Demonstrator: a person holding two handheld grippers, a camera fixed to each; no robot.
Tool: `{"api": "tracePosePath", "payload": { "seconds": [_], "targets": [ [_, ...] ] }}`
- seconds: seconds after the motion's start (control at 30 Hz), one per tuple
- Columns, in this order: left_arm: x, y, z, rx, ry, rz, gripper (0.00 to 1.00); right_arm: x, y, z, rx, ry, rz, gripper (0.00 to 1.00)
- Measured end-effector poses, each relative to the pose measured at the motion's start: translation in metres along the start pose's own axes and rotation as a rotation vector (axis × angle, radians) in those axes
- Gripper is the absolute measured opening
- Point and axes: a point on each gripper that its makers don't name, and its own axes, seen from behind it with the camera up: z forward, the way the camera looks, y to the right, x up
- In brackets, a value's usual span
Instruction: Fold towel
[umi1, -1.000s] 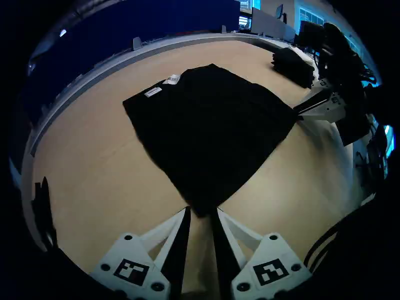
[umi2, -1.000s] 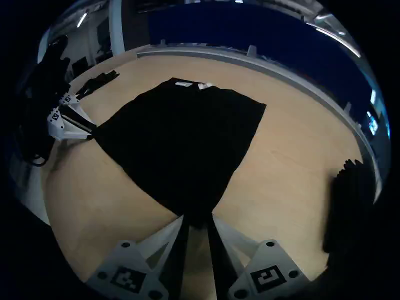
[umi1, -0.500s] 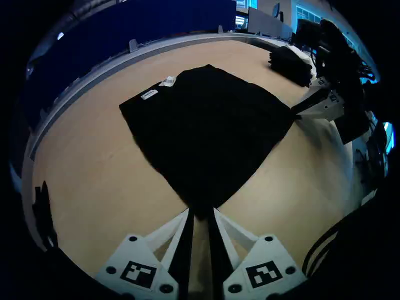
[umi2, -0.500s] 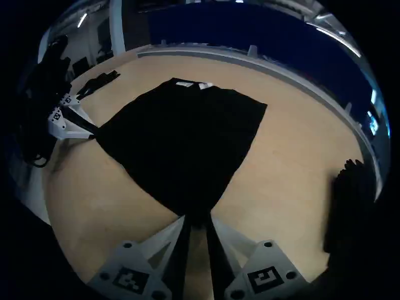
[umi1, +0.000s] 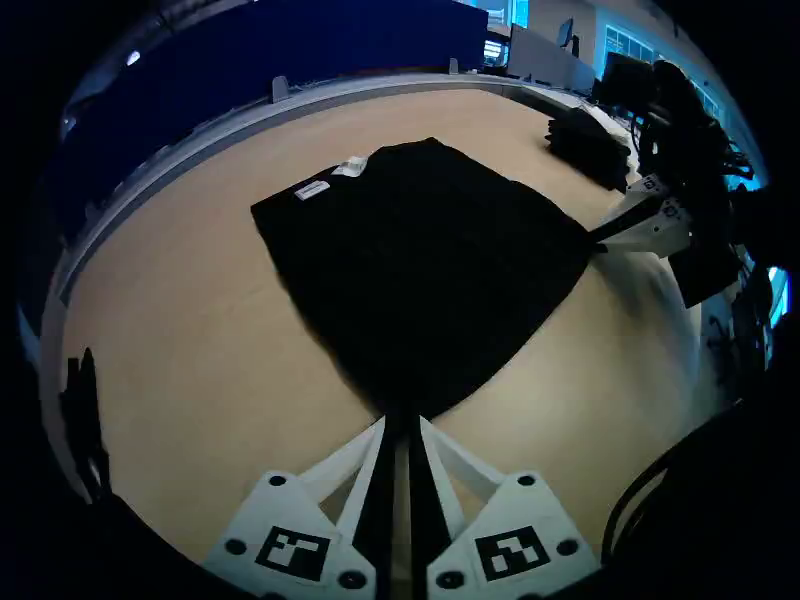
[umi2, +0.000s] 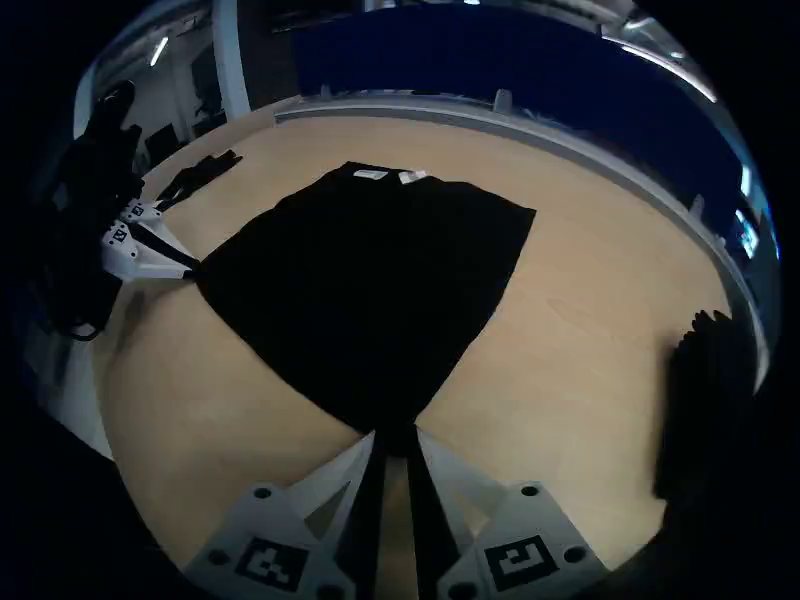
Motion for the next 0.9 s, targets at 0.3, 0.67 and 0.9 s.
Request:
{"api": "tracePosePath", "payload": {
  "seconds": [0.3,0.67,0.9],
  "targets": [
    [0.010,0.002,-0.017,-0.004,0.014,-0.055,0.08,0.018,0.000,-0.012,0.007,0.026,-0.009,0.14],
    [0.021,0.002,-0.050,0.008,0.029,-0.120,0.08,0.040,-0.011,-0.041,0.035,0.057,-0.028,0.14],
    [0.025,0.010,-0.076,0.000,0.034,-0.154,0.08,0.047,-0.022,-0.069,0.055,0.060,-0.041,0.14]
  ]
}}
